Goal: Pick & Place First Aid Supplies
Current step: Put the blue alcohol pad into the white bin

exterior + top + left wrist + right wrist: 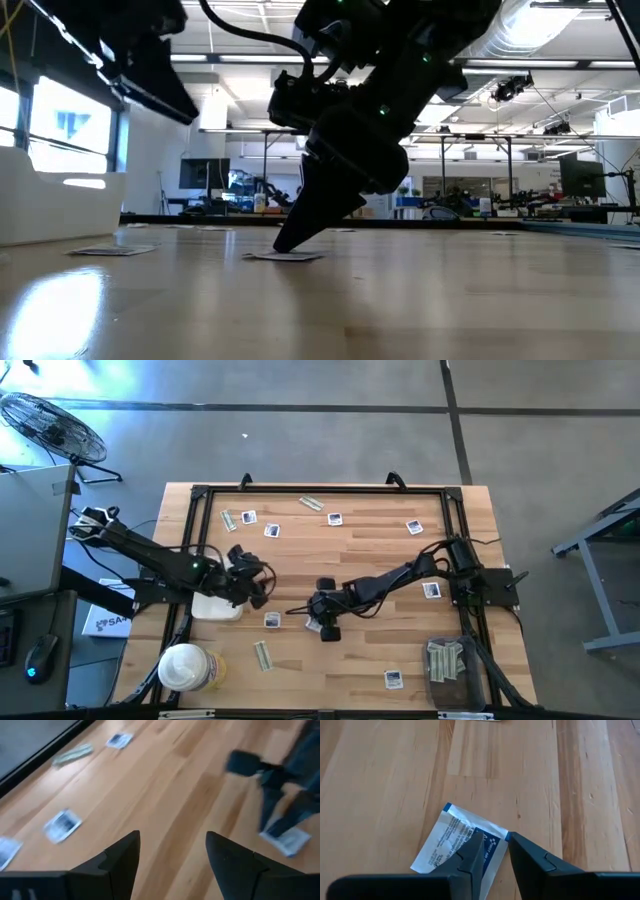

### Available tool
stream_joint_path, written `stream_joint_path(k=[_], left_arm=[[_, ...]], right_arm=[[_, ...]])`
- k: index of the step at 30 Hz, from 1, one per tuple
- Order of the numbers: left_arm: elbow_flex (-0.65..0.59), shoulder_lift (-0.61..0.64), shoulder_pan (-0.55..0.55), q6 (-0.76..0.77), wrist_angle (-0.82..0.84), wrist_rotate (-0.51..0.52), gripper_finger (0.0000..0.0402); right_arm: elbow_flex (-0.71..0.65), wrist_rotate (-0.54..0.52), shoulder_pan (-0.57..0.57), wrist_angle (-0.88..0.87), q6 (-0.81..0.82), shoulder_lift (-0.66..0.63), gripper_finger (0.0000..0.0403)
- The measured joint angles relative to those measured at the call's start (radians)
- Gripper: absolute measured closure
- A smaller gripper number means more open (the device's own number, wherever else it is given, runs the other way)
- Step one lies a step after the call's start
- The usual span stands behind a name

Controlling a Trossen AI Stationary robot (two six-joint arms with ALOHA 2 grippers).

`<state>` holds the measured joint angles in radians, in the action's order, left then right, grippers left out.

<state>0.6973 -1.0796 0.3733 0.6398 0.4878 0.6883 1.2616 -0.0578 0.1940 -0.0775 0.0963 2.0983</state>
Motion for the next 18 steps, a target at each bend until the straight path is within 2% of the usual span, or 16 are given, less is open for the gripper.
stream_joint_path(k=[8, 13, 18], left_arm=[[-0.027, -0.116, -0.001, -0.115, -0.309, -0.006, 0.0179], [-0.033, -0.183, -0.009, -0.118, -0.31, -0.027, 0.0179], [-0.033, -0.227, -0.009, -0.116, -0.344, -0.027, 0.0179]], right_arm=[[-0.002, -0.014, -0.002, 0.049, 0.007, 0.003, 0.0347], [-0.003, -0.058, -0.002, 0.069, -0.009, 0.005, 0.0364], [-0.003, -0.053, -0.005, 0.068, -0.01, 0.005, 0.0393]])
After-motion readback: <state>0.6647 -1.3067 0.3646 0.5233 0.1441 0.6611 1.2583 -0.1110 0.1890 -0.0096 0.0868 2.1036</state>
